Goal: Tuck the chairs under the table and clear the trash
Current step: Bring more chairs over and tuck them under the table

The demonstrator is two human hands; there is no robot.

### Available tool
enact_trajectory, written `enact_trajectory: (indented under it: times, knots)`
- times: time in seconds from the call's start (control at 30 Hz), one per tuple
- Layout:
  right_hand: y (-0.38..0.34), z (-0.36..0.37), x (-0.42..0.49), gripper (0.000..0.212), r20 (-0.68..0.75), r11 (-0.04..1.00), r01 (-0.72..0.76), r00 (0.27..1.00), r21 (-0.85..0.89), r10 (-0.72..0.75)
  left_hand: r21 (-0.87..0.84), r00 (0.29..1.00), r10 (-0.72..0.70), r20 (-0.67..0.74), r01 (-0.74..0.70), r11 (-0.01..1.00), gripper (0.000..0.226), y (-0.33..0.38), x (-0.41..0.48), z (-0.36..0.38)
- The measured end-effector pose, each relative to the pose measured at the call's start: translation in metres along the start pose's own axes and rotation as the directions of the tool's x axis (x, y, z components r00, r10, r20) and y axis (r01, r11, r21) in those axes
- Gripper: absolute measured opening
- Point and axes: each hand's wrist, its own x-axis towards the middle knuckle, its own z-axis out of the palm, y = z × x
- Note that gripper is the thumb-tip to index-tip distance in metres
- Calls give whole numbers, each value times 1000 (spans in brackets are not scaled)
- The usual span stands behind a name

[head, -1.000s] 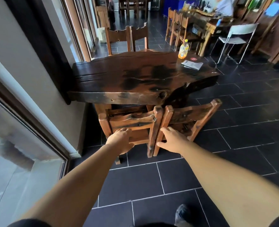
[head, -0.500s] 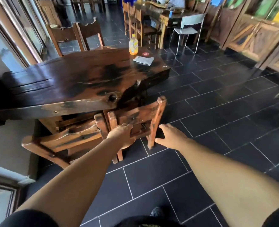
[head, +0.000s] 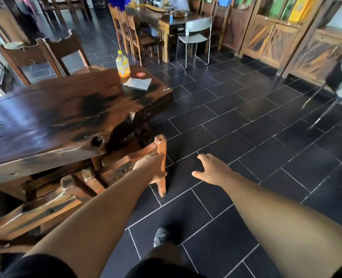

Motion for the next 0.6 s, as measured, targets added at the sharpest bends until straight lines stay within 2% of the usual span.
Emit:
enact_trajectory:
  times: [0.13,0.33,0.6]
  knots:
    - [27,-12,47,64,-4,1000,-18,1000,-12,18,9,1000,-7,26,7,1000,48,9,56,-7]
    - [59,-36,149,72,29,998,-42,999,-40,43,-19,999,-2,41,3,1000,67,9,170,-17]
    - [83,-85,291,65,92,997,-44,994,-67,50,-31,993,-4,118,7,999,64,-1,318,-59]
